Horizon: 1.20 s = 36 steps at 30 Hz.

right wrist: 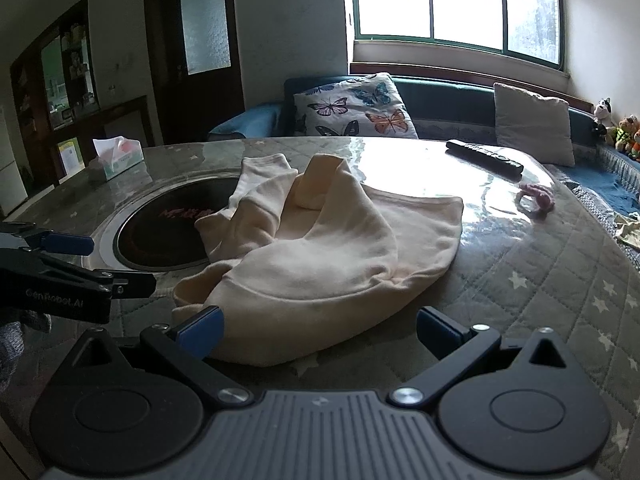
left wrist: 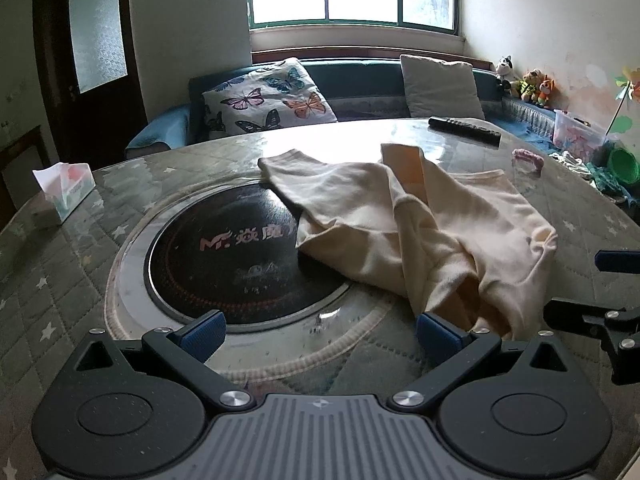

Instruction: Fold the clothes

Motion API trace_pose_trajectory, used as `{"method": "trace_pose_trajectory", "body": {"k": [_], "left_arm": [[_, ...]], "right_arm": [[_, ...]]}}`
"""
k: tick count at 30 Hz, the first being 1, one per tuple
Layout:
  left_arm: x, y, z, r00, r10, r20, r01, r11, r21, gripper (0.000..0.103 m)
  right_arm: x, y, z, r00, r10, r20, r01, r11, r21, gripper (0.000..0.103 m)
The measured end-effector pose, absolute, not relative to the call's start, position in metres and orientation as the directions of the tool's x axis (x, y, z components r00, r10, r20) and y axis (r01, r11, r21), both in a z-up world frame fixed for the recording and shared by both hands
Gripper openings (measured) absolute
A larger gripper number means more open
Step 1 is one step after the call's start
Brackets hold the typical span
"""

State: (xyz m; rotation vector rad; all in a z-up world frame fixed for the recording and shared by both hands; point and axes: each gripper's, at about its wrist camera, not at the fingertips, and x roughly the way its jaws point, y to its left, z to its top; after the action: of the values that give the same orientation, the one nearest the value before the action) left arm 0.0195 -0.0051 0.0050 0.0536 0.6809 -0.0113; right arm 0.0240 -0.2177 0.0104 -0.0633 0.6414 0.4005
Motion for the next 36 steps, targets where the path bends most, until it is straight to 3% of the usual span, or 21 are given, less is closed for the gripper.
{"method": "trace_pose_trajectory", "body": {"k": [5, 15, 25, 33, 36], "left_arm": [[0.033, -0.008, 0.013, 0.782, -0.017, -0.623, 0.052, 0.998, 0.039, 0.102], [0.082, -0.016, 0.029, 0.786, -0.07, -0.615, 0.101, 0.995, 0.015, 0.089], [0.117, -0.027, 0.029, 0.772, -0.096, -0.628, 0.137, 0.99, 0.016, 0.082], [0.145, -0.036, 0.028, 0.757, -0.117, -0.643, 0.166, 0.986, 0.017, 0.077], [0.159, -0.038, 0.025, 0.74, -0.134, -0.659, 0.18, 0.984, 0.002, 0.069]], "right_arm": [[0.038, -0.219, 0.013, 0.726, 0.345, -0.595, -0.387, 0.92, 0.061, 0.103], [0.084, -0.219, 0.02, 0.731, 0.332, -0.596, -0.387, 0.921, 0.039, 0.099], [0.123, -0.216, 0.015, 0.721, 0.333, -0.607, -0.386, 0.921, 0.046, 0.098], [0.151, -0.207, 0.007, 0.695, 0.346, -0.63, -0.402, 0.914, 0.059, 0.09], [0.164, -0.203, 0.003, 0.685, 0.347, -0.641, -0.409, 0.911, 0.056, 0.084]]}}
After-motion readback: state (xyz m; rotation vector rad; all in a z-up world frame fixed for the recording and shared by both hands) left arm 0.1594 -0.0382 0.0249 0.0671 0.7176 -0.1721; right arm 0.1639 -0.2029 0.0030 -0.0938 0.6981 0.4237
